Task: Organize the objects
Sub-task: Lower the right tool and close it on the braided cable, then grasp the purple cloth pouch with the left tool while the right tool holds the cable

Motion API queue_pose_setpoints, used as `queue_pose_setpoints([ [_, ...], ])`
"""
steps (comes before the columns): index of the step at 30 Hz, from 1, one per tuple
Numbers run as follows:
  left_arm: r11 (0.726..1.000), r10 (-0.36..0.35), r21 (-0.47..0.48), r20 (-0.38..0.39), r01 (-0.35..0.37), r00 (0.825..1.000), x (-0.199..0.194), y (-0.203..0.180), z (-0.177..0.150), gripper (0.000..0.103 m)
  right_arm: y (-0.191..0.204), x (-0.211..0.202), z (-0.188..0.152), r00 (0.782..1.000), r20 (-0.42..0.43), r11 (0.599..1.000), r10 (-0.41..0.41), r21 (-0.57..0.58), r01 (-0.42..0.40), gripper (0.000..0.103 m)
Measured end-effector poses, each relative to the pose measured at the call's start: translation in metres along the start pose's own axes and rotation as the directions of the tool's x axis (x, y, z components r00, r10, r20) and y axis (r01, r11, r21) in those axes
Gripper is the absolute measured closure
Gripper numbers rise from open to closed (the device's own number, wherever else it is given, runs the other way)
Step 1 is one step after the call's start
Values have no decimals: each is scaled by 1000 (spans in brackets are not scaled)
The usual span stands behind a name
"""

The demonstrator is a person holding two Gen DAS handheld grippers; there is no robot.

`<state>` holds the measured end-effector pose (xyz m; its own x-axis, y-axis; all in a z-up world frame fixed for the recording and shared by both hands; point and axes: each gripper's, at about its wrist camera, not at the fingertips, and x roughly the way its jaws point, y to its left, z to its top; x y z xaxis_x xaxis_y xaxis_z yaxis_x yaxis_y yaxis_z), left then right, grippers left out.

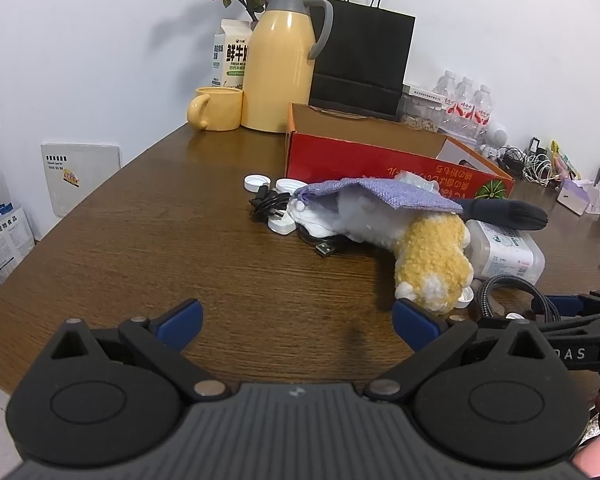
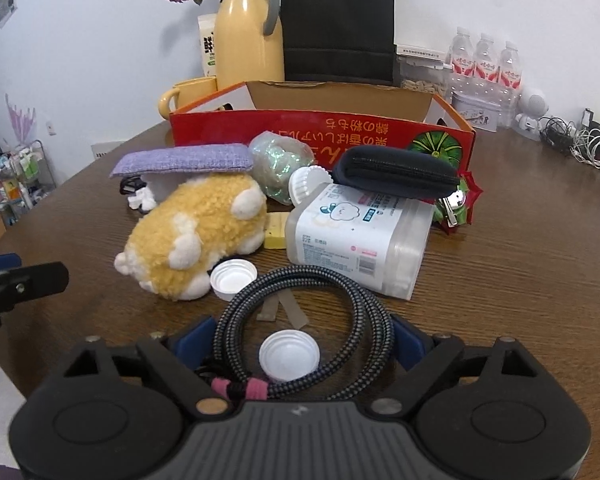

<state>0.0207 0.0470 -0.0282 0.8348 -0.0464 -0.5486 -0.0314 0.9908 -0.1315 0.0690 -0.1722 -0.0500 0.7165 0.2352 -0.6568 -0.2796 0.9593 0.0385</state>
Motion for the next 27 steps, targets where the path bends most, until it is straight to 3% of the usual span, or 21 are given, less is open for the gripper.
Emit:
queue_pose_setpoints([
  [16,997,-60,57,-9,60,998,13,-39,15,0,-21,-41,0,994,108,1000,6,-4,-6,14],
  [27,990,-125,70,-22,126,992,61,-77,26,2,-48,-47,0,991,135,1000,-18,19,16,14],
])
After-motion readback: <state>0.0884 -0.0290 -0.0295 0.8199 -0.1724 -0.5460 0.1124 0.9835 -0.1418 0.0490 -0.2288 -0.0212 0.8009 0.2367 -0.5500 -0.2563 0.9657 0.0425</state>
